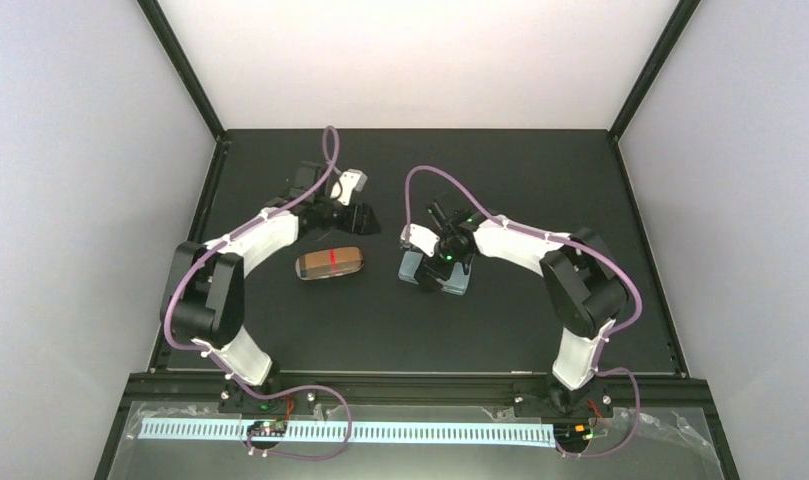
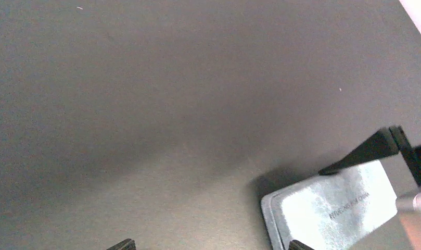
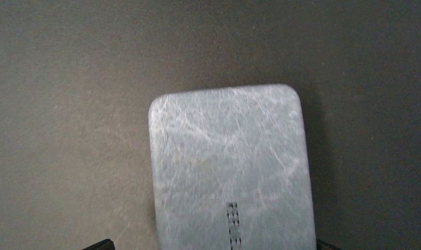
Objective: Organize the sunglasses
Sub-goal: Close the sunglasses case at the center of the board.
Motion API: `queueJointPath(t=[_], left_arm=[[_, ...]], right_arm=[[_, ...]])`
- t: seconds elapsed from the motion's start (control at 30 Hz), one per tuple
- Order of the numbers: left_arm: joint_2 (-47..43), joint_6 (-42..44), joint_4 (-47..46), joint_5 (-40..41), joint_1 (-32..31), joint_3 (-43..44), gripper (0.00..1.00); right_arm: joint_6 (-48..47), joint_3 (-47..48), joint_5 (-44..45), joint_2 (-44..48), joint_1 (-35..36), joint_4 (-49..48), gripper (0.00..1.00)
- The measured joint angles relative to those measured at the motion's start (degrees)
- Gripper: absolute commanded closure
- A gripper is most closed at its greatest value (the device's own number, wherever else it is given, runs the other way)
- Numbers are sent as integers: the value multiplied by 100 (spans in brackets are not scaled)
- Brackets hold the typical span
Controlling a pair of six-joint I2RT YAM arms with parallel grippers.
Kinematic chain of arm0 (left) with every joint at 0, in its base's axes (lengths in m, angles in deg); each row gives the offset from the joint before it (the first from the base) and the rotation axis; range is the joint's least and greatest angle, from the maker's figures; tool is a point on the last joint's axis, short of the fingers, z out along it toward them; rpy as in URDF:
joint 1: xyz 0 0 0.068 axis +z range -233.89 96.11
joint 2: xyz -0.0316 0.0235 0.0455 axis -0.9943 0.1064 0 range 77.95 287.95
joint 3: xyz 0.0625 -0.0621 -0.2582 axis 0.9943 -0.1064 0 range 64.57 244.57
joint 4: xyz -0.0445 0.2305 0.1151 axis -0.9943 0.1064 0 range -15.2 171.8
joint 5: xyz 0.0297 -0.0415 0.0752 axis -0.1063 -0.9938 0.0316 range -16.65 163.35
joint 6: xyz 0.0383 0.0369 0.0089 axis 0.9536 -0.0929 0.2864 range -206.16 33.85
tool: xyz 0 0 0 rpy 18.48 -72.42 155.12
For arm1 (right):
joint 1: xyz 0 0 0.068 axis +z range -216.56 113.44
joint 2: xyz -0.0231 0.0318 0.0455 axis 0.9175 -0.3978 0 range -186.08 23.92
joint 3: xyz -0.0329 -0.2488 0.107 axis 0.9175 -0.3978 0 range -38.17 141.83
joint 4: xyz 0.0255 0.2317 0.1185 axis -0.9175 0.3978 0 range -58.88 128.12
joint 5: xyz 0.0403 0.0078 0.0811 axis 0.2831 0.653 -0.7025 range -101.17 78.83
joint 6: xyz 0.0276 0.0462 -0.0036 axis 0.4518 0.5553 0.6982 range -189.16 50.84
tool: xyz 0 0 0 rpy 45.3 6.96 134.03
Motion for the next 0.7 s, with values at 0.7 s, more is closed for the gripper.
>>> queueJointPath(t=[0.7], left_arm=[[-286,-55,-120,-339,431,0,19]], right_arm=[[365,649,979,-739,483,-170,38]])
